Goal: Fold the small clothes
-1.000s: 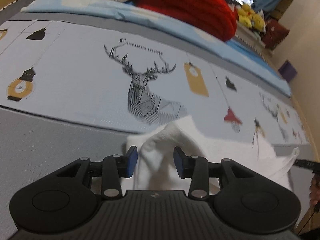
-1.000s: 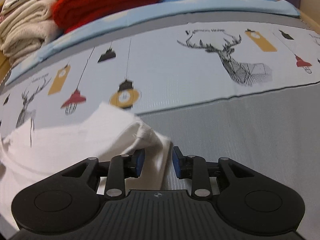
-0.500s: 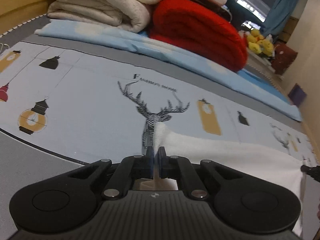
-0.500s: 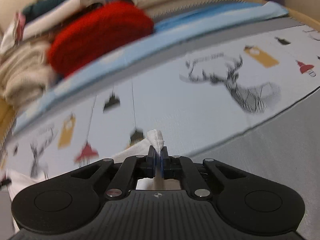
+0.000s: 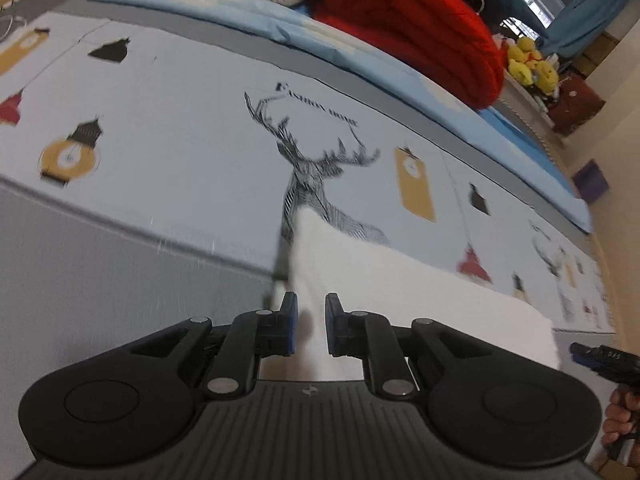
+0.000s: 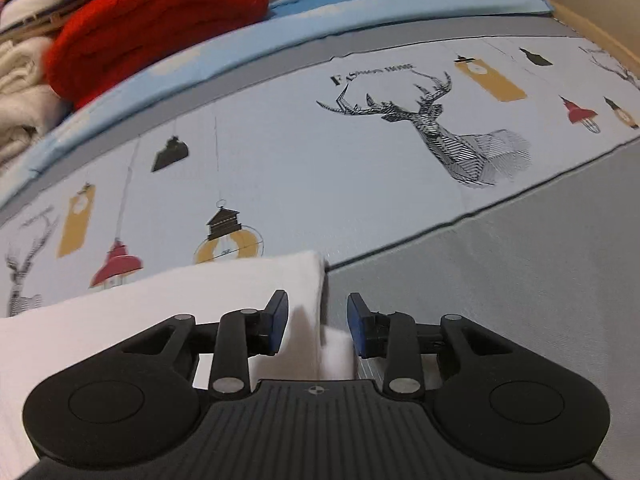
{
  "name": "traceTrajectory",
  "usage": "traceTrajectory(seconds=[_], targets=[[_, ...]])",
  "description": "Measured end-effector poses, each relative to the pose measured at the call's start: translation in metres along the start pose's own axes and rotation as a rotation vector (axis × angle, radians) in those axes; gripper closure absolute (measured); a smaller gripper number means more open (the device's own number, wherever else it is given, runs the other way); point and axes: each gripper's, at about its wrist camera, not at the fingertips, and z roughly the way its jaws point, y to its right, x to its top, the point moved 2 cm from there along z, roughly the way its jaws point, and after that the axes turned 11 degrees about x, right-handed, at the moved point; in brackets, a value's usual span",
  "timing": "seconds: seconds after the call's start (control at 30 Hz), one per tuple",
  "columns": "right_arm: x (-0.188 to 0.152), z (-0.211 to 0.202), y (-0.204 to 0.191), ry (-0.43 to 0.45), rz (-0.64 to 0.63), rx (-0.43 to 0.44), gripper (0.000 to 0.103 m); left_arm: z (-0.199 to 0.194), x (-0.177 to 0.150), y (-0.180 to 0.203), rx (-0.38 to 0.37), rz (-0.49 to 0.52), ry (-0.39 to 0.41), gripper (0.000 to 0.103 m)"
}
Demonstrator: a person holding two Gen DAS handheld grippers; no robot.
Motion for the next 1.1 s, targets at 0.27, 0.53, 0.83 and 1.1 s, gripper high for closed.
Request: traceTrajectory(seconds=[0.27, 0.53, 0.83, 1.1], targets=[[-0.048, -0.081, 0.0, -0.173, -0.097, 0.13, 0.065, -0.067, -0.064, -0.011, 0.013, 0.088, -0.107, 0.076], [-0.099, -0.078, 0.016, -0.314, -0.095, 0.073, 0.065, -0.047, -0.099, -0.038, 0.016, 0.012, -0.217, 0.076], [-0.112, -0.07, 0.006, -0.362, -0.161, 0.07, 0.1, -0.06, -0.11, -0.033, -0.053, 0.151, -0.179, 0.1], [-0.103, -0.093, 0.035, -0.28, 0.018, 0.093, 0.101, -0.049, -0.127, -0.04, -0.003, 0.218, -0.294, 0.1]])
